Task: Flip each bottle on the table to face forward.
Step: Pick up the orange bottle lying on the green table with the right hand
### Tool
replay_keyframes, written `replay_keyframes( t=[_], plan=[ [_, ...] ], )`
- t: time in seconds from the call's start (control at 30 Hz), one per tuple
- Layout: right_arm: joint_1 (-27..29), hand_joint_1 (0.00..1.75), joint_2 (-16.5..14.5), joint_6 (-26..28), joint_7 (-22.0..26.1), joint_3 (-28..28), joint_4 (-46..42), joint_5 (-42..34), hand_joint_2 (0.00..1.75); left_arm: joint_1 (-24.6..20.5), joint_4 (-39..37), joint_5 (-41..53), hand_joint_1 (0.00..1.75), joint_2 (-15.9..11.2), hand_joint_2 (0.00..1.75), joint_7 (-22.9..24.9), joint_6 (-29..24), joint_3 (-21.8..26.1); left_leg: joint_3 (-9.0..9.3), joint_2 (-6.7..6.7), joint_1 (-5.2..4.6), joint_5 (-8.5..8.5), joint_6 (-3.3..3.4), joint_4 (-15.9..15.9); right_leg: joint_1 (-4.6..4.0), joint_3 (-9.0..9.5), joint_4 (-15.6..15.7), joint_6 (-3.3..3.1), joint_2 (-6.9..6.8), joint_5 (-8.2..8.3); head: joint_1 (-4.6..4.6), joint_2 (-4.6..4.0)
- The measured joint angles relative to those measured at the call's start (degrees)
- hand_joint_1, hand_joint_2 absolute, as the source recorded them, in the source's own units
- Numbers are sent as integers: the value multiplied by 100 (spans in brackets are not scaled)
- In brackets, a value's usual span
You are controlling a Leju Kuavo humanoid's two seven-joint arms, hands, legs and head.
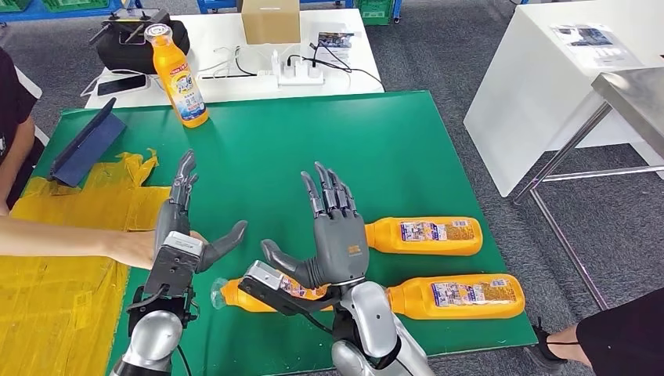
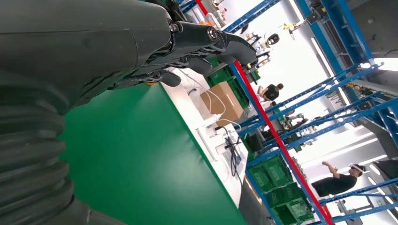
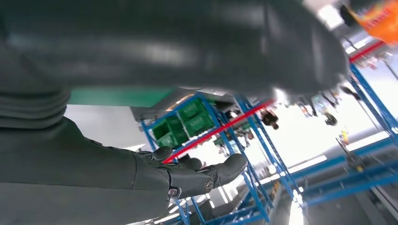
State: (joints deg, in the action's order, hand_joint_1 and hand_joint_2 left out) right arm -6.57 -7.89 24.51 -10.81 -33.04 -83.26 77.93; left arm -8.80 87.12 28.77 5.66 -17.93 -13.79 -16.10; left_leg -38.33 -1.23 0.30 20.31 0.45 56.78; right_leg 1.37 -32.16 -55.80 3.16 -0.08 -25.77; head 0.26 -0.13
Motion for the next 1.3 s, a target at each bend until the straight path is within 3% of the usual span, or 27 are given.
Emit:
replay_keyframes(
  t=[0.1, 0.4, 0.7, 1.03, 1.3],
  plan=[
    [-49, 0, 37, -474, -272, -2, 91, 205, 175, 68, 96, 13, 0, 0, 175, 35, 51, 67, -1, -1, 0, 0, 0, 0, 0, 0, 0, 1, 0, 0, -1, 0],
    [-560, 0, 97, -1562, -490, -316, 1072, 408, 175, 10, 126, 7, 0, 19, 175, 51, 252, 96, 0, 0, 1, -2, 1, 0, 0, -1, 0, 0, 0, 1, 0, 0],
    [-836, 0, 93, -1708, -467, -518, 1798, 332, 175, -62, 122, -3, 0, 46, 175, 46, 281, 97, -3, 0, 0, -1, 2, 0, 0, -3, 0, 1, 0, 1, -1, 0],
    [-1181, 0, -35, -2197, 55, -1158, 2766, -383, 175, -261, -126, -229, 0, 59, 175, -55, 231, 95, 4, 1, 2, -1, 1, 0, -1, -2, 0, 0, 0, 0, 0, 0],
    [-1040, 0, 201, -2036, 5, -1680, 2389, -597, 175, -152, -231, -232, 0, 56, 175, -78, 90, 203, -5, 0, -1, -1, 2, 1, 1, -4, 0, 1, 0, 1, 0, 0]
  ],
)
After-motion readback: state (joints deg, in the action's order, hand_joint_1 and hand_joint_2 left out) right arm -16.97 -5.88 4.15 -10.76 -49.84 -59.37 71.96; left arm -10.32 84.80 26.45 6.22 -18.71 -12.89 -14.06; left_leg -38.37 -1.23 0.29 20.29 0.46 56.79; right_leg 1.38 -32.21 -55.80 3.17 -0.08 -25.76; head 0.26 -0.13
